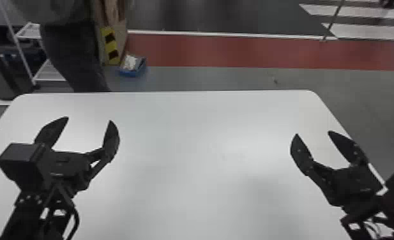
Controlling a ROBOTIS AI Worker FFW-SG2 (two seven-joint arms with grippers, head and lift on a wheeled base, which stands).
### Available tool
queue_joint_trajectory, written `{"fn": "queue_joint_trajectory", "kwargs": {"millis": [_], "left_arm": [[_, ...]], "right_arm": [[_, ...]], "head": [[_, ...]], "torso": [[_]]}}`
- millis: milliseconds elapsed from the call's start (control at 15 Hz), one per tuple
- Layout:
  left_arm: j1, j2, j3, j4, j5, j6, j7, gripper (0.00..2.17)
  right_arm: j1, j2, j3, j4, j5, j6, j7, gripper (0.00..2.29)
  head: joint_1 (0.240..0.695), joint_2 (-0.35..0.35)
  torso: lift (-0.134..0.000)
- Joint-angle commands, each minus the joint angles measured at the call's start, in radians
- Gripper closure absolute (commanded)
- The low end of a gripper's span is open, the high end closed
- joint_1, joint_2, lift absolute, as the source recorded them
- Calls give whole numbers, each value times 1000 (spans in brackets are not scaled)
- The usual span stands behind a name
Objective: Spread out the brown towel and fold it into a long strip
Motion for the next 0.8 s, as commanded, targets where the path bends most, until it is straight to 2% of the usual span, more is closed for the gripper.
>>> {"fn": "queue_joint_trajectory", "kwargs": {"millis": [0, 733], "left_arm": [[0, 0, -1, 1, 0, 0, 0, 76], [0, 0, -3, -1, 0, 0, 0, 76]], "right_arm": [[2, 0, -3, 0, 0, 0, 0, 174], [3, 0, -3, 3, 0, -3, -1, 174]], "head": [[695, -76], [695, -80]], "torso": [[-125], [-125]]}}
